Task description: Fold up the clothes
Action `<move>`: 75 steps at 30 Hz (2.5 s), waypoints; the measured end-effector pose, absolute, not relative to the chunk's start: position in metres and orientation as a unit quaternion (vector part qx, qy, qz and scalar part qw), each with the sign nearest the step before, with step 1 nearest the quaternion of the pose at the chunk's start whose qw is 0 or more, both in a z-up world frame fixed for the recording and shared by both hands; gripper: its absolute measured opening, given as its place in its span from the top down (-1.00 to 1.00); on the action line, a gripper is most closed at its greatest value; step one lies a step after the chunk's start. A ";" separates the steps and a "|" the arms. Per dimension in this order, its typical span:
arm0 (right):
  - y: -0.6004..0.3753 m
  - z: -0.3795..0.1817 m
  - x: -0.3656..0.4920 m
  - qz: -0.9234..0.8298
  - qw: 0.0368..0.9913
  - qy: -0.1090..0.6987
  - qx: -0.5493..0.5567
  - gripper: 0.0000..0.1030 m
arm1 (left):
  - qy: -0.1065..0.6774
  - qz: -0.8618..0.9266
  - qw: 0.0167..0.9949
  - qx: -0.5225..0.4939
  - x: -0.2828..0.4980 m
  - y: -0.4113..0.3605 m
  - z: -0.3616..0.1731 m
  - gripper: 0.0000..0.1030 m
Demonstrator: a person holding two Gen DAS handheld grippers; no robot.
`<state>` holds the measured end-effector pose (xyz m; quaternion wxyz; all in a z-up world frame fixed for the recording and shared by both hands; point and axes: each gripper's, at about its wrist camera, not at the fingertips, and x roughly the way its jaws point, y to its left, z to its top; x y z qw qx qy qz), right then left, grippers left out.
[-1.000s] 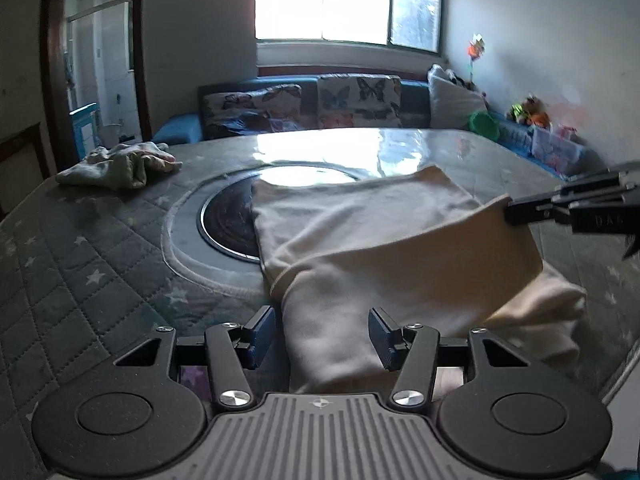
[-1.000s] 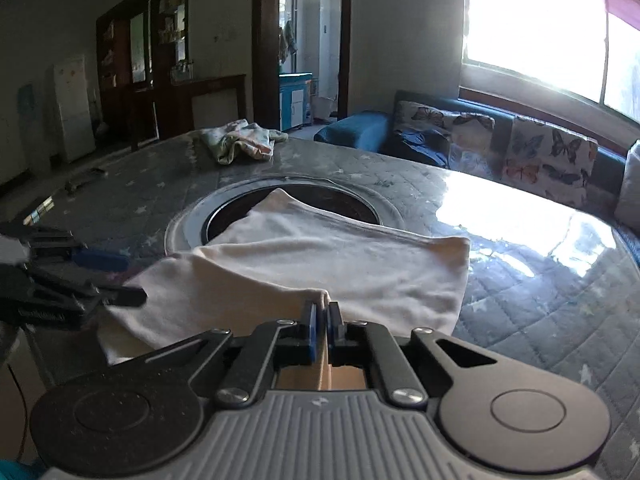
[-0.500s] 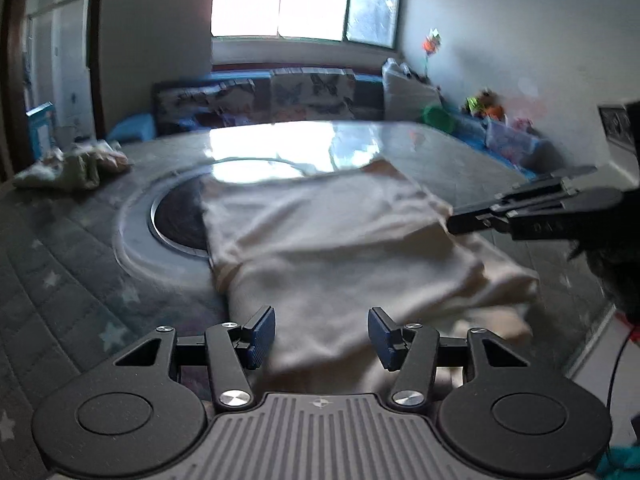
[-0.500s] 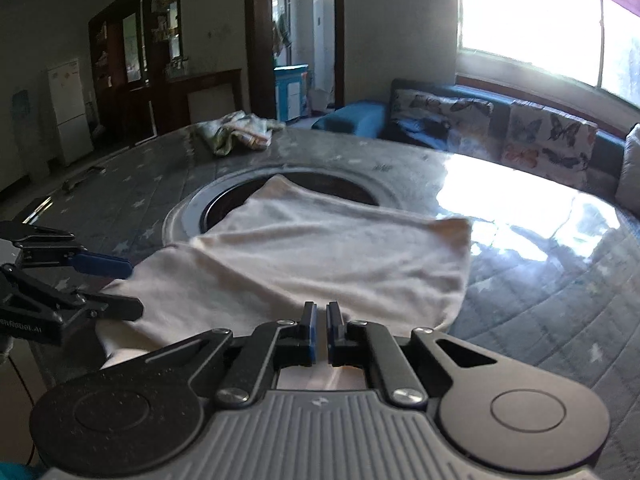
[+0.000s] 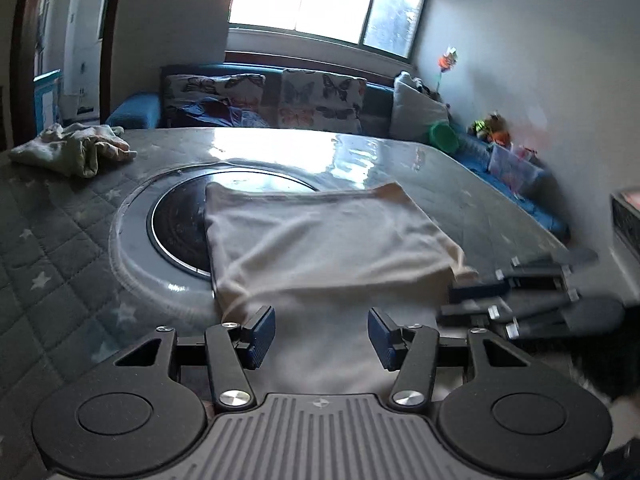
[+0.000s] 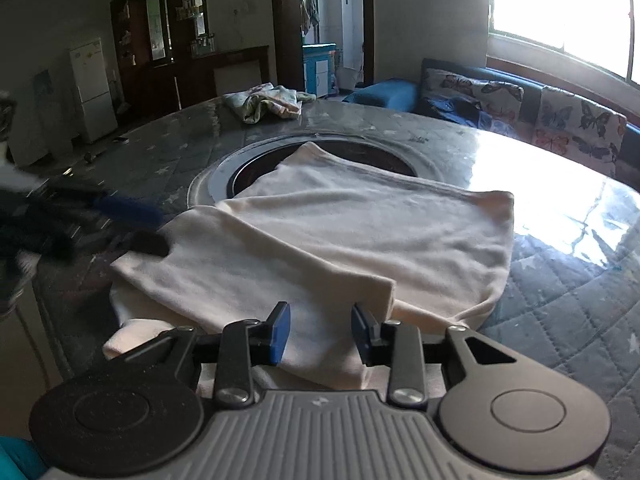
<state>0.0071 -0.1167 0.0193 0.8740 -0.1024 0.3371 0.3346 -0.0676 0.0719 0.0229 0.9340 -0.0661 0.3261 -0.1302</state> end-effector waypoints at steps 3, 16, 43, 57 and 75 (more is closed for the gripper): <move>-0.115 0.016 0.006 0.340 0.871 0.338 -0.109 0.34 | 0.344 -0.123 0.928 -0.076 -0.055 0.078 0.012 -0.04; -0.117 0.024 0.009 0.343 0.875 0.325 -0.108 0.28 | 0.330 -0.098 0.934 -0.092 -0.059 0.089 0.021 -0.01; -0.142 0.025 -0.016 0.334 0.869 0.330 -0.156 0.28 | 0.337 -0.147 0.930 0.012 -0.085 0.040 0.005 -0.02; -0.151 0.031 -0.017 0.351 0.869 0.330 -0.113 0.97 | 0.331 -0.167 0.928 0.041 -0.093 0.030 0.007 -0.03; -0.159 0.041 -0.012 0.327 0.875 0.340 -0.109 0.81 | 0.324 -0.235 0.910 0.103 -0.091 0.001 -0.002 0.24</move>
